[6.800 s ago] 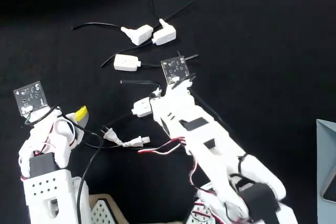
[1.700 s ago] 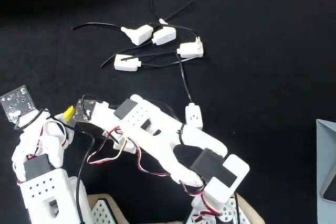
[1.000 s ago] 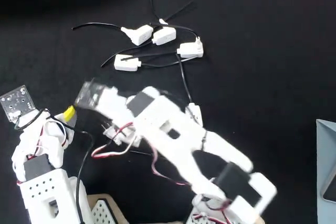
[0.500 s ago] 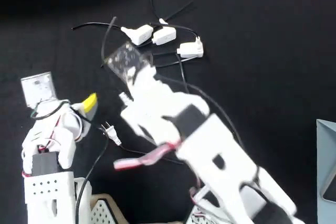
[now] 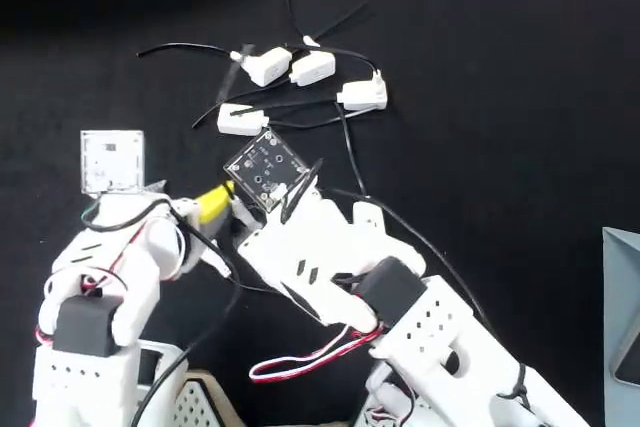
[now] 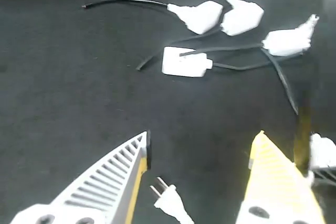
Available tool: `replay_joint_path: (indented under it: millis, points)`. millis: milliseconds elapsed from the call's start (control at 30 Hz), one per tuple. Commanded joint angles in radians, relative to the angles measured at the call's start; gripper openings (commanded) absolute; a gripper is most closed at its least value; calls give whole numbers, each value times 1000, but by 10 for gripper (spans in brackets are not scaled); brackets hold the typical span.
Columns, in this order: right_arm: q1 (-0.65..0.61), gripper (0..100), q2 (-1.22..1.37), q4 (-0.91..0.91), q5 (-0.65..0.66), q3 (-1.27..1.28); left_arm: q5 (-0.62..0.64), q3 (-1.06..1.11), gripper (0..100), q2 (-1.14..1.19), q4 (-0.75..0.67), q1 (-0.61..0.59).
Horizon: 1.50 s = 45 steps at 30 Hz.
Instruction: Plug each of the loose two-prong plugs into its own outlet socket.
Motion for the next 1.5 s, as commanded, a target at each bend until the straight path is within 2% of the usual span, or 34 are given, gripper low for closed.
replay_joint_path:
  millis: [0, 167, 267, 367, 467, 533, 667, 767, 967, 1200, 1467]
  points:
    - [-12, 11, -24, -17, -5, 10, 0, -65, 309, -12, 15, 84]
    - [-9, 11, -25, -21, -2, 50, 2, -62, 309, -12, 17, 148]
    - [31, 11, -28, -17, -3, 50, 2, -59, 309, -11, 15, 142]
    - [100, 11, -28, -21, -3, 48, 2, -62, 309, -2, 2, 67]
    - [183, 11, -24, -35, -3, 44, -9, -58, 309, 6, -69, -22]
    - [236, 11, -24, -66, -3, 48, -54, -67, 309, 55, -97, -54]
    - [318, 11, -22, -91, -5, 50, -173, -124, 263, 302, -167, -54]
    - [353, 11, -22, -103, -5, 56, -250, -228, 276, 534, -199, -59]
    - [365, 11, -22, -181, 3, 117, -405, -490, 333, 905, -199, -54]
    - [425, 12, -22, -192, 5, 119, -600, -796, 348, 1264, -199, -54]
    - [427, 12, -22, -192, 5, 120, -827, -1115, 348, 1611, -190, -51]
